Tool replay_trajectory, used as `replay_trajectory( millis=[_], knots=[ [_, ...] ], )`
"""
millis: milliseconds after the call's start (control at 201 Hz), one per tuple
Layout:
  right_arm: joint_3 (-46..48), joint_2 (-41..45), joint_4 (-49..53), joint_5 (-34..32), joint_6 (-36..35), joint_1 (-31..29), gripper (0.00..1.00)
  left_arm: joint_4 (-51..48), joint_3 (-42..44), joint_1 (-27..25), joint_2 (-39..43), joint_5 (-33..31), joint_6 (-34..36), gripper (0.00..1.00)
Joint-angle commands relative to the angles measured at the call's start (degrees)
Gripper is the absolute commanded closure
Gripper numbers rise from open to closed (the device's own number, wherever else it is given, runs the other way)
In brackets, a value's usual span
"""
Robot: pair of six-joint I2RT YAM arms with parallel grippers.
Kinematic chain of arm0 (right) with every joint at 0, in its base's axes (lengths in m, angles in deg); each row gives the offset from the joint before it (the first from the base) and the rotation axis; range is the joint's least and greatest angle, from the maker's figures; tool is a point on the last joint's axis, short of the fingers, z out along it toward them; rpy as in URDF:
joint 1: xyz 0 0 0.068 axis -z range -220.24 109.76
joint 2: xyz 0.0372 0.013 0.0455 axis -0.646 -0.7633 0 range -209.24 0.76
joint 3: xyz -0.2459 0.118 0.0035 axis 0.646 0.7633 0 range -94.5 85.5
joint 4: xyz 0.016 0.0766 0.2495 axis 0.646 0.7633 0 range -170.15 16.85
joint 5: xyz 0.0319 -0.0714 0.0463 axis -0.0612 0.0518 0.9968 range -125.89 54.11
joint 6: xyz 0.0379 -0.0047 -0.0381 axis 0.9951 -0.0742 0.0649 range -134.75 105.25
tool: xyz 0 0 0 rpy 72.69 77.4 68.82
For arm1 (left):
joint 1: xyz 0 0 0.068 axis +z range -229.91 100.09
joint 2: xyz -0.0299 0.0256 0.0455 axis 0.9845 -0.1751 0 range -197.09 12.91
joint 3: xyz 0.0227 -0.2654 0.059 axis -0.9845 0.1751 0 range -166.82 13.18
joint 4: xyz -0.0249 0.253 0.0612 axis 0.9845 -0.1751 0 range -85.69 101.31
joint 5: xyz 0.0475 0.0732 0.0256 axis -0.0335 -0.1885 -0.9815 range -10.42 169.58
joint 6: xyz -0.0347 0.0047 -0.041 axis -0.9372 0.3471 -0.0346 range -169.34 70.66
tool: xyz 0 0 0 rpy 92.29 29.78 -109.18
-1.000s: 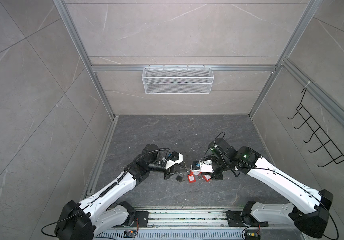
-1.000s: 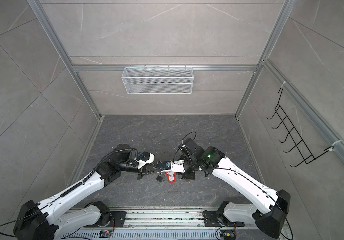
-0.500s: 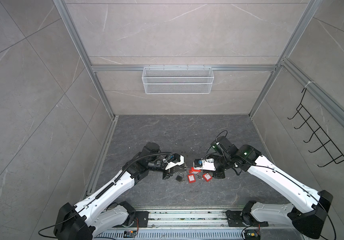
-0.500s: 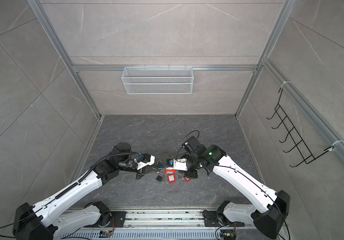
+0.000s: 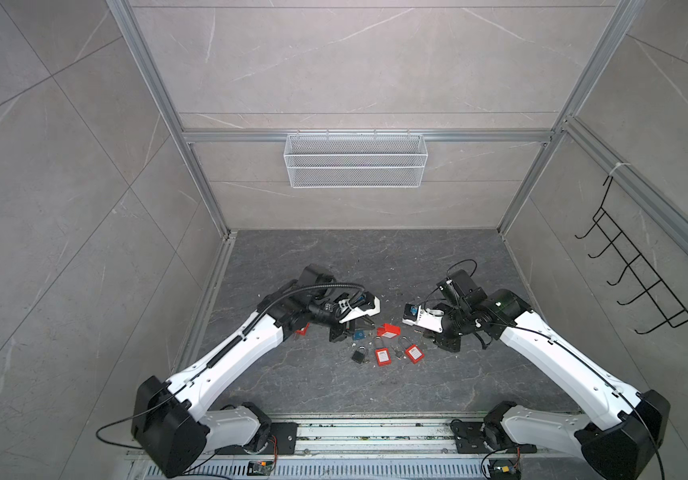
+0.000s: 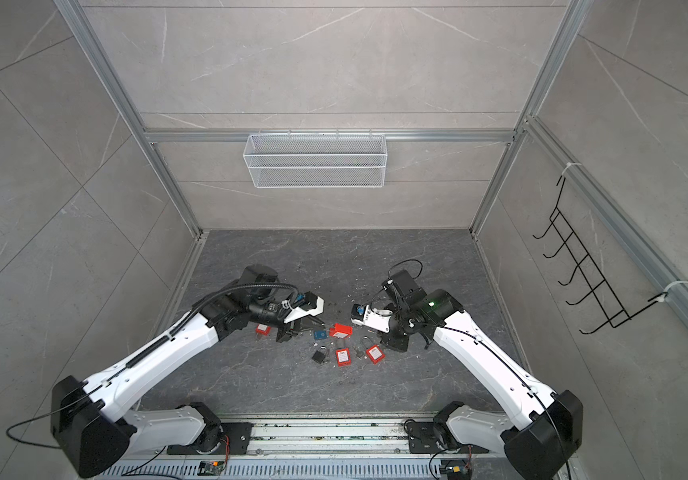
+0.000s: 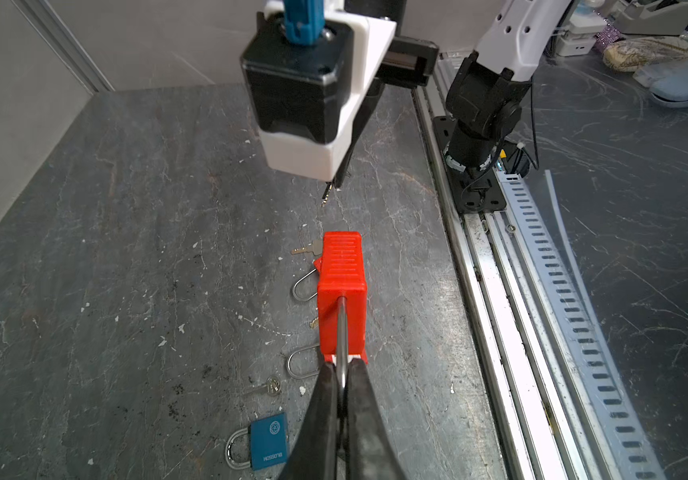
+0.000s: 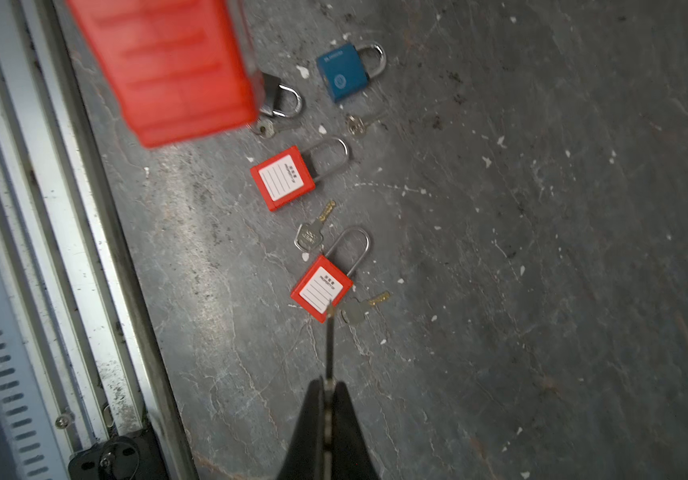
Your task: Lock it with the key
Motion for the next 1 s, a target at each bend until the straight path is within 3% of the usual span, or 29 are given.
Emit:
replay_trajectory(
  millis=[0,199,453,996],
  knots=[
    [2.6,2.46,-5.0,-4.38,5.0,0.7,1.0,-11.89,-8.15,0.33,-7.09,-1.08,5.5,1.0],
    [5.84,5.12,-7.83,-9.93,6.96,0.98,1.0,-28.64,-26.56,0.41,-24.48,-0.77,11.08,1.0],
    [8.09,4.42,-7.88,-10.81,8.57,0.97,1.0,-41.97,-43.53,0.6,-43.03,-7.68,14.43,1.0],
    [10.64,2.57,-10.41,-9.13,10.02,0.97,1.0,-46.22,-57.15,0.79,-59.16,-9.55,17.33,1.0]
  ],
)
